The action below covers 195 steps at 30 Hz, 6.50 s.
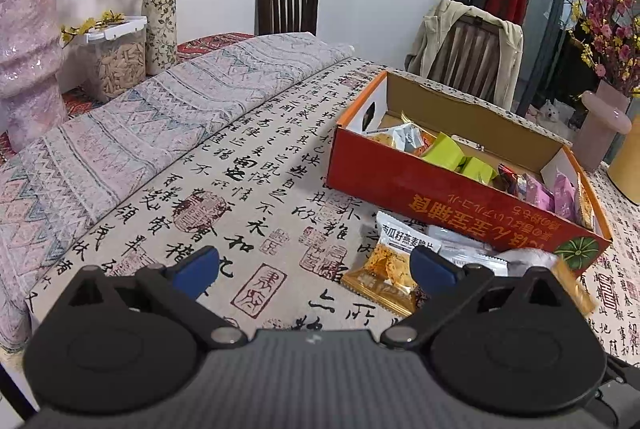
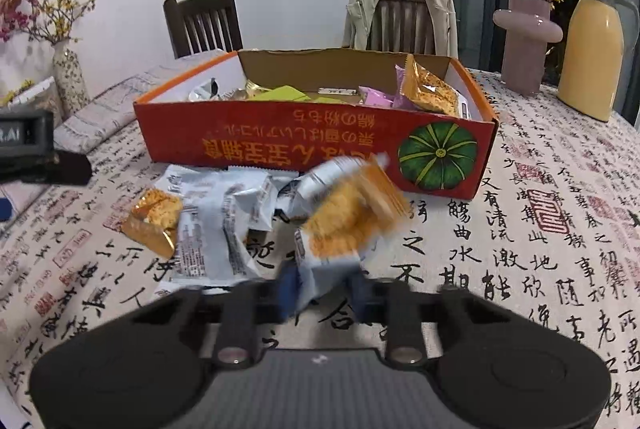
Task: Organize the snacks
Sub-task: 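Lower the right tool onto a white-orange cookie packet, close and lift it, then grasp a white packet with the left tool while the right tool holds the cookie packet, then carry both packets over the box and open both tools to drop them, then withdraw both open tools from the box toward the remaining packets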
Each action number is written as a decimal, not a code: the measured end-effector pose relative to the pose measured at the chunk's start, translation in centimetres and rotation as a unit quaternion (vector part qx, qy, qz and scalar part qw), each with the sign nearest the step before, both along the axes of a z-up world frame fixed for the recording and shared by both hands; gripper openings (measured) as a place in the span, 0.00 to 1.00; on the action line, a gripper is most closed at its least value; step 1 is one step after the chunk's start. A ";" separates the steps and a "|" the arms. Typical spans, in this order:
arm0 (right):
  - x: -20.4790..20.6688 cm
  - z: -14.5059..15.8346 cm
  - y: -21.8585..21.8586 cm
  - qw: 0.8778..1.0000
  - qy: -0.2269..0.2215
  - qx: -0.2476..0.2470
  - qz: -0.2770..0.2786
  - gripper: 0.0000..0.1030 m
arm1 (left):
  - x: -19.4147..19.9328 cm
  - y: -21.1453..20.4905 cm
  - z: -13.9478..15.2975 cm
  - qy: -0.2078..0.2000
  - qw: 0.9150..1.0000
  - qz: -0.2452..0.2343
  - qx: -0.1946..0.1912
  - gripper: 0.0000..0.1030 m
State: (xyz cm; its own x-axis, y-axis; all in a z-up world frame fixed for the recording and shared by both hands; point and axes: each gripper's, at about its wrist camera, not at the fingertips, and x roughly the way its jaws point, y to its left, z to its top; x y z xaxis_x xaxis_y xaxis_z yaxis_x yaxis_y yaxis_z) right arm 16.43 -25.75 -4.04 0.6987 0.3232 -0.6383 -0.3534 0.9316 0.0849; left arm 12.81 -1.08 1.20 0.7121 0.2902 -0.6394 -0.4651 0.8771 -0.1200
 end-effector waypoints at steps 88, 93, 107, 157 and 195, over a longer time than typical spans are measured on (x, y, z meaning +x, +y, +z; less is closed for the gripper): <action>-4.3 2.3 -6.5 0.985 -0.111 0.102 -0.089 0.14 | 5.0 -5.6 -2.7 0.007 0.975 -0.223 -0.002 0.40; -4.0 3.4 -6.1 0.984 -0.126 0.095 -0.081 0.15 | 4.5 -4.8 -0.8 -0.020 0.975 -0.221 -0.001 0.40; 0.9 8.2 -2.4 0.981 -0.175 0.071 -0.055 0.15 | 7.5 -2.5 4.6 -0.081 0.976 -0.202 0.018 0.41; 10.8 4.9 0.4 0.980 -0.144 0.069 -0.116 1.00 | 15.3 3.3 0.9 -0.075 0.994 -0.077 0.008 1.00; -0.7 2.0 -1.3 0.999 -0.013 0.041 0.001 1.00 | 1.8 -0.4 1.2 0.001 0.999 -0.005 0.043 1.00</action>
State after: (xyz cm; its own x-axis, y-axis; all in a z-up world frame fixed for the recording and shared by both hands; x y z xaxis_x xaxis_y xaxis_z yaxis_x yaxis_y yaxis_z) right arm 15.71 -27.06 -2.00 0.7138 0.3761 -0.5909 -0.3591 0.9208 0.1522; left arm 14.66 -1.49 2.39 0.7144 0.3370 -0.6132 -0.4562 0.8889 -0.0429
